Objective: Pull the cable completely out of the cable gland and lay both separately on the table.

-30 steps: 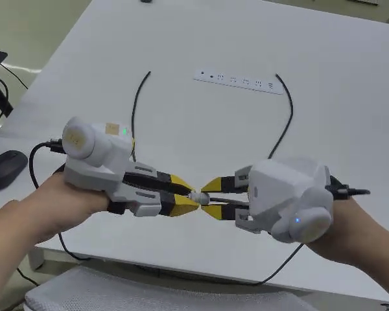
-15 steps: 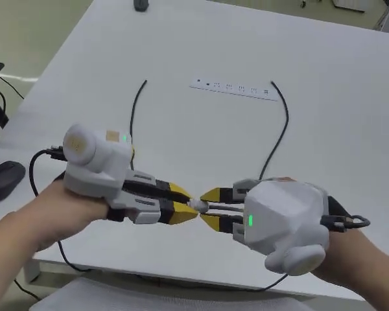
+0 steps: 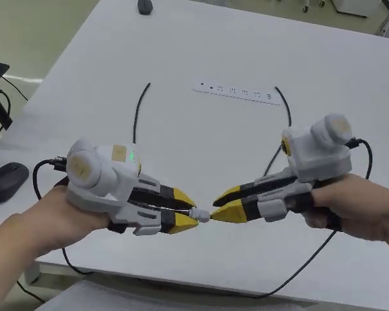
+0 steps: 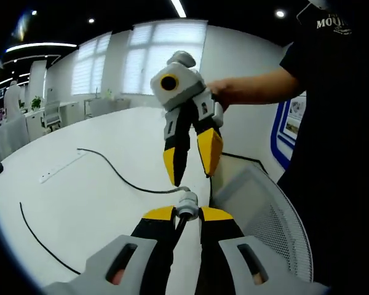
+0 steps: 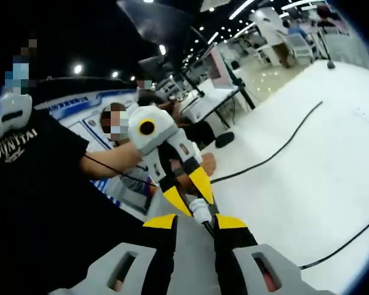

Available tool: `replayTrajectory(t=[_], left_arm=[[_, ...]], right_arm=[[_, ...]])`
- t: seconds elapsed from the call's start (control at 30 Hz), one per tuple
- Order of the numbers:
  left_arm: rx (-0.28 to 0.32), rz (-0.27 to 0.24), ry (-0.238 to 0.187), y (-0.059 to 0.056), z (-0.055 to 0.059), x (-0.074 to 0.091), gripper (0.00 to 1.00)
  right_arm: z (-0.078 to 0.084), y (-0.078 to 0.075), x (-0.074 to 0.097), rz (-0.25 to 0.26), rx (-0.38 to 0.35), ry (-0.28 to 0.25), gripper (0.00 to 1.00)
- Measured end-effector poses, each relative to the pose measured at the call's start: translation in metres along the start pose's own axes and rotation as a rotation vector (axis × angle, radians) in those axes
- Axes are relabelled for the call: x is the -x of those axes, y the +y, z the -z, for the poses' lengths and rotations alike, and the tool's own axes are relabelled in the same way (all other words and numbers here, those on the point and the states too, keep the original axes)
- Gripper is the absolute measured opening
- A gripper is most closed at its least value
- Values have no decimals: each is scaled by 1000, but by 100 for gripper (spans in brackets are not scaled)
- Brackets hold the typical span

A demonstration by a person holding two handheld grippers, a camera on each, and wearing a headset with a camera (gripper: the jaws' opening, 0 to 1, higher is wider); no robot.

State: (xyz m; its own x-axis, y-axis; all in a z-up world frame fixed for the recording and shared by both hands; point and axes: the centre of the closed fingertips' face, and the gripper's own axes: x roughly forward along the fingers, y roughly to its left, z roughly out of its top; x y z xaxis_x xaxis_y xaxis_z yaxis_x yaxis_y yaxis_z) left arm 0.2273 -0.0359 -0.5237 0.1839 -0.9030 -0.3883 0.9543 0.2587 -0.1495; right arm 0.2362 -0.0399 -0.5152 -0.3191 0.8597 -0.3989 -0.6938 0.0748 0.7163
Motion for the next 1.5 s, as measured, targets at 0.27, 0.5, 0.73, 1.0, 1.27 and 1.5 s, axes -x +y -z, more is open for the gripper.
replayTrajectory(t=[0.27,0.5,0.73,1.0,1.27,1.5], left_arm=[[-88,6,2,-2,-4,2,15],[-109,11,7,-1,-3,1,15],[-123,16,11,-2,-3,-1,15],[-113,14,30,-4,0,-5,15],[-57,-1,22,-2,3,-5,15],[-17,-20,2,-2,0,-3,15]], right_arm=[[4,2,-14,-204,-235,20,20],[16,10,-20,-275,-277,87,16],[15,15,-19,-324,-303,80,8],[19,11,-19,-279,-144,108,7],[17,9,-19,-138,156,128,7],[14,7,-19,17,419,139,7]])
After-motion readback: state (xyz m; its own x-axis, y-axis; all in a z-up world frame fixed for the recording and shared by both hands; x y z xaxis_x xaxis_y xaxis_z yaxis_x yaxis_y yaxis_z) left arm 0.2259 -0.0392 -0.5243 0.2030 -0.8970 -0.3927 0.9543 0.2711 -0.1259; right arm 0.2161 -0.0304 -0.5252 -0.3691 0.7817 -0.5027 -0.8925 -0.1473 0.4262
